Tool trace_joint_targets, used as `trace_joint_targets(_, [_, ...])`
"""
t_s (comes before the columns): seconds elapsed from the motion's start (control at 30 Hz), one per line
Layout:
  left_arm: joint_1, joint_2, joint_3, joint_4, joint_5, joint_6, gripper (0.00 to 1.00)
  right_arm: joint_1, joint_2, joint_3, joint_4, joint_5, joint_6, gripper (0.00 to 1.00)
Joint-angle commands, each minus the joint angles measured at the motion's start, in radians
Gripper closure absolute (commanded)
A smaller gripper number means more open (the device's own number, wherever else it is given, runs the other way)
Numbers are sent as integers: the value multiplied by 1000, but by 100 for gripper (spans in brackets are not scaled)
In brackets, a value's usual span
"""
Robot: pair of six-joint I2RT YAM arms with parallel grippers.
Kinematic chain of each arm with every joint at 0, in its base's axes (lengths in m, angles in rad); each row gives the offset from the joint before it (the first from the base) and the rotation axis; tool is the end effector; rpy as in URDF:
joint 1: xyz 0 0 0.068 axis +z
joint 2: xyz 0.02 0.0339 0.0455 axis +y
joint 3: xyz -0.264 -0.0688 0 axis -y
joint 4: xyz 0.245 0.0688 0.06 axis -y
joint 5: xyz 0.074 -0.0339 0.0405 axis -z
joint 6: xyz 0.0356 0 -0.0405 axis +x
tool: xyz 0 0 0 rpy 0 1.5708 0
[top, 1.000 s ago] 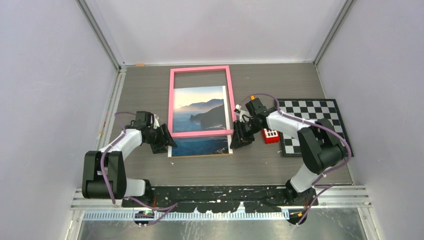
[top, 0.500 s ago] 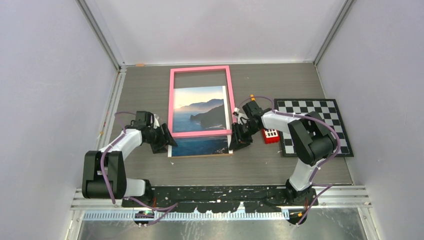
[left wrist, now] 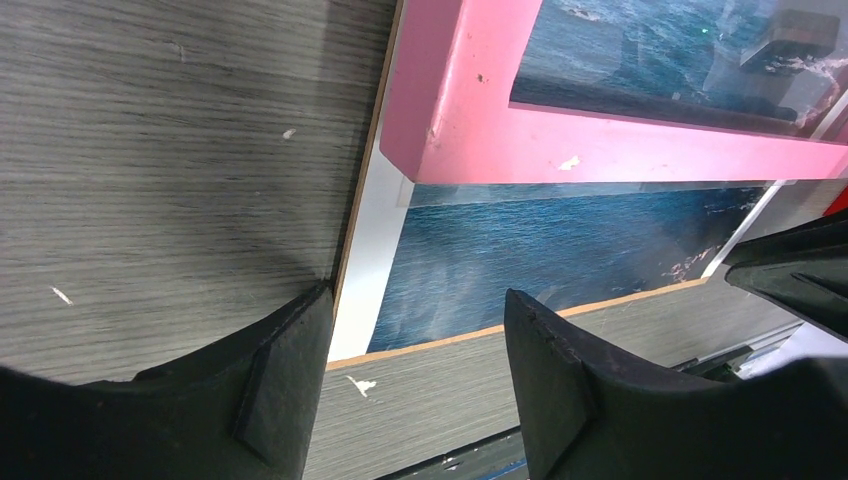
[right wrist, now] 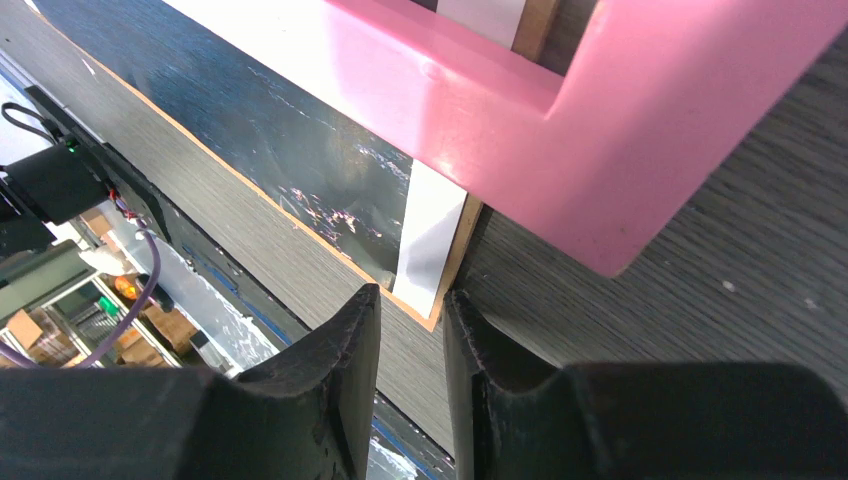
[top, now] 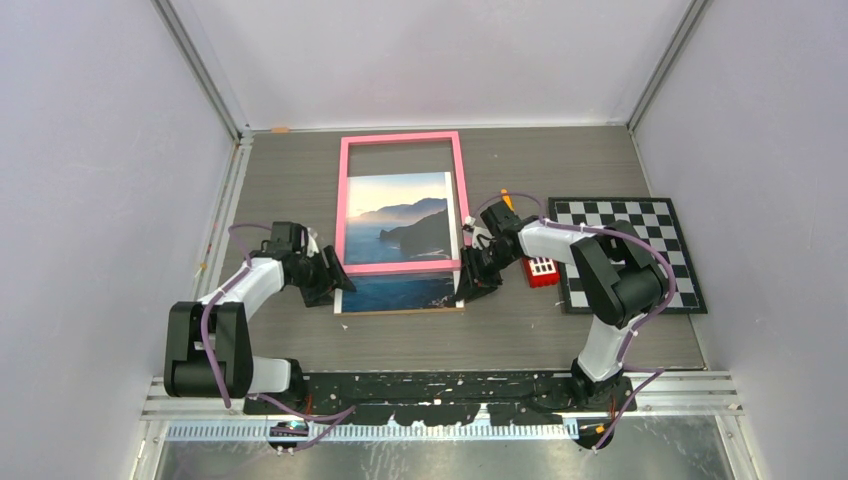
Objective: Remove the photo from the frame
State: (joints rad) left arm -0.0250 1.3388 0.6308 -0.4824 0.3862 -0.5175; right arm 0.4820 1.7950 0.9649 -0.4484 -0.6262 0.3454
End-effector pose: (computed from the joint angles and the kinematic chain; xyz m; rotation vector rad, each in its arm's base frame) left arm 0.2238 -0.0190 0.1573 -0.5809 2.7440 -0.6726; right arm 0.2720 0.1659 0.1321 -0.3414 2.9324 1.0486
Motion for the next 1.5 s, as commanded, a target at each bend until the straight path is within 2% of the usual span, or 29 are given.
trace_joint_targets(0.0, [3, 14, -7, 15, -16, 4, 36, 7, -25, 35, 5, 8, -22, 66])
trace_joint_targets(0.1, [2, 12, 8, -7, -22, 13, 41, 6, -39, 23, -4, 27, -32, 66])
trace_joint_targets(0.2, [2, -57, 18, 6, 62, 24, 45, -1, -39, 19, -25, 34, -49, 66])
trace_joint_targets(0.3, [0, -112, 18, -26, 29, 30, 45, -8, -45, 14, -35, 27, -49, 66])
trace_joint_targets(0.4, [0, -108, 41, -73, -31, 41, 46, -11, -48, 16, -44, 18, -51, 65])
trace_joint_targets(0.6, [0, -97, 31, -82, -40, 24, 47, -10, -41, 21, -53, 17, -54, 65])
trace_joint_targets(0.77, [0, -14, 38, -73, -3, 25, 48, -11, -34, 26, -65, 24, -61, 64])
trace_joint_targets(1.0, [0, -4, 26, -45, 19, 27, 48, -12, -32, 20, -64, 31, -62, 63])
trace_joint_targets(1.47, [-12, -81, 30, -65, 10, 32, 52, -12, 2, 25, -56, 19, -52, 63])
